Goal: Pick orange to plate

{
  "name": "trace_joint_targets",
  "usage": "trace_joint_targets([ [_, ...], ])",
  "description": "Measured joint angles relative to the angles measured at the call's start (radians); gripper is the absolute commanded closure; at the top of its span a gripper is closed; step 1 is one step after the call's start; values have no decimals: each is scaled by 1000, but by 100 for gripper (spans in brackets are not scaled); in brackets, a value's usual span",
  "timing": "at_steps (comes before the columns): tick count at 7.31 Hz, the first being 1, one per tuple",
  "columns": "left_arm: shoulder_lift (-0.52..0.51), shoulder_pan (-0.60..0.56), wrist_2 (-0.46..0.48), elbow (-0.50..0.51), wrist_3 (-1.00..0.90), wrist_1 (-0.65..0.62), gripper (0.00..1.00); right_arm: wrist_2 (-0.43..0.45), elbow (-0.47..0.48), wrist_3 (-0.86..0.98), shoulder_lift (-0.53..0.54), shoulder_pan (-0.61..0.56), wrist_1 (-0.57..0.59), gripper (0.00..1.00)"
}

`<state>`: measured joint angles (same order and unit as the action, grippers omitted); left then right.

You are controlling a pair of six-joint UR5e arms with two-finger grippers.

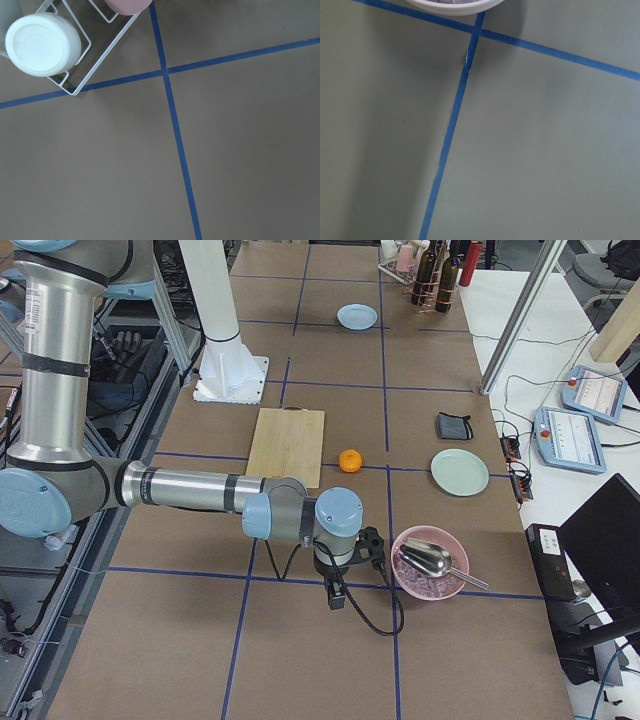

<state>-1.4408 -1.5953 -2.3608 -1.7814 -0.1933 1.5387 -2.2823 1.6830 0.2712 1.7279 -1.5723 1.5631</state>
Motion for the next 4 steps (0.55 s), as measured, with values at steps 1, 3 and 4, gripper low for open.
trace_joint_targets([
  [1,0,0,0,-3,0,0,0,-1,1,1,1,0,0,0],
  [3,6,0,-1,-17,0,-1,0,-3,4,4,3,0,0,0],
  [4,10,0,-1,-30,-1,0,0,-7,11,4,0,0,0,0],
])
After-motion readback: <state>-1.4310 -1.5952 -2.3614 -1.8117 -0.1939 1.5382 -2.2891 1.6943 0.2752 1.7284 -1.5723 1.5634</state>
